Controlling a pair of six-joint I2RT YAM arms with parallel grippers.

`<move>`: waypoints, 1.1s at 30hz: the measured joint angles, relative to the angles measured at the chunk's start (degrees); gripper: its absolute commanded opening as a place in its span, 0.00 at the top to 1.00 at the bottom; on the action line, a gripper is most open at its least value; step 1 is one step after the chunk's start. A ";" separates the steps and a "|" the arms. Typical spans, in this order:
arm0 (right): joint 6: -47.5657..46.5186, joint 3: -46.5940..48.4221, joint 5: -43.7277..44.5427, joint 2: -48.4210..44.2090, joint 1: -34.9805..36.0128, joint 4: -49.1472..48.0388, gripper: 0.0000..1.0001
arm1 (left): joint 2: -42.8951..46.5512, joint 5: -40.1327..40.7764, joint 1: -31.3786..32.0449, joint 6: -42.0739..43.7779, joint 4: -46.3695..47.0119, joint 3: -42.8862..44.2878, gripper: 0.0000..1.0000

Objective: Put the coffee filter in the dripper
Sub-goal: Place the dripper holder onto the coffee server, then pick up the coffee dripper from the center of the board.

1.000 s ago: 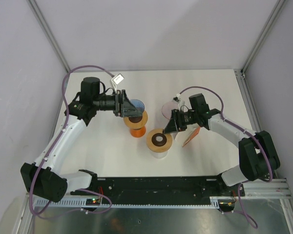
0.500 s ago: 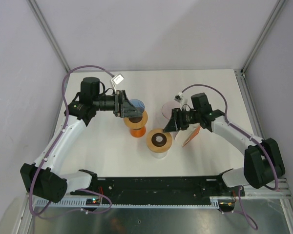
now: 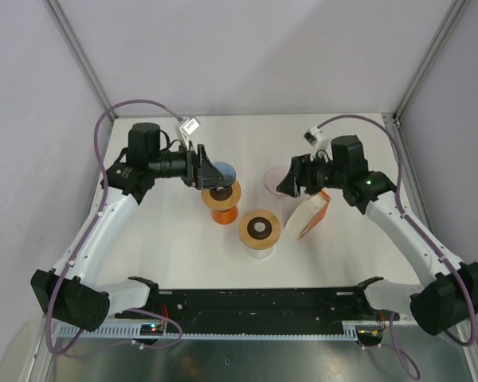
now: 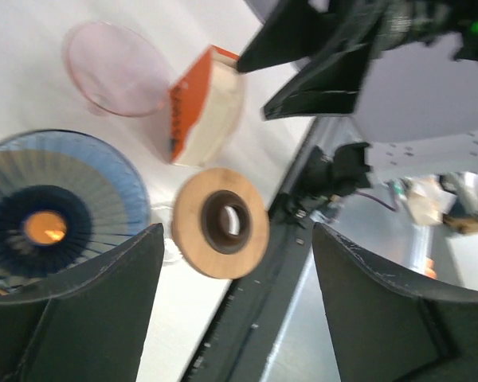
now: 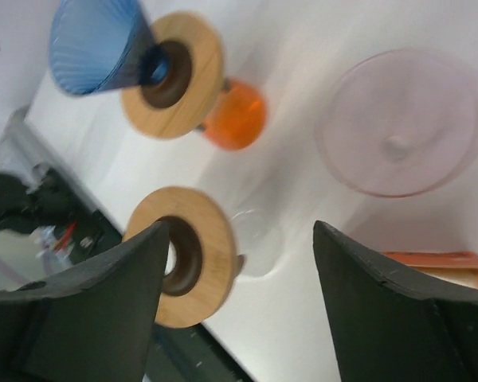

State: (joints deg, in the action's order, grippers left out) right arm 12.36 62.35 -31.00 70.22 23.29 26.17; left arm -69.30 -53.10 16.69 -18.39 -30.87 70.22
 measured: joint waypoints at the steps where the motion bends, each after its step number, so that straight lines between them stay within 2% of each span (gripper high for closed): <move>1: -0.39 1.01 2.80 -0.90 -0.28 0.66 0.15 | 0.09 2.01 0.00 1.40 -0.39 0.55 0.18; 7: -2.12 4.00 18.56 -2.23 -2.56 3.72 0.02 | 1.05 14.84 0.00 10.21 -3.61 2.80 0.02; 12: -2.97 4.02 26.08 0.98 -4.20 5.35 0.01 | 1.33 23.23 0.00 15.45 -5.33 4.90 0.00; 18: -3.45 4.02 30.23 4.35 -4.57 5.27 0.01 | 1.60 28.65 -0.07 17.99 -6.19 6.21 0.00; 25: -4.33 4.13 30.32 8.85 -4.79 4.83 0.02 | 1.60 30.47 -0.48 18.99 -6.60 6.29 0.00; 33: -4.57 4.13 28.06 13.88 -4.74 3.58 0.11 | 1.60 29.86 -1.14 19.02 -6.62 6.29 0.00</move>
State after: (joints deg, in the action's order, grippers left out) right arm 7.79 66.48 -2.94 84.09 18.55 29.76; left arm -67.70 -23.24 15.55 0.62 -37.50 76.51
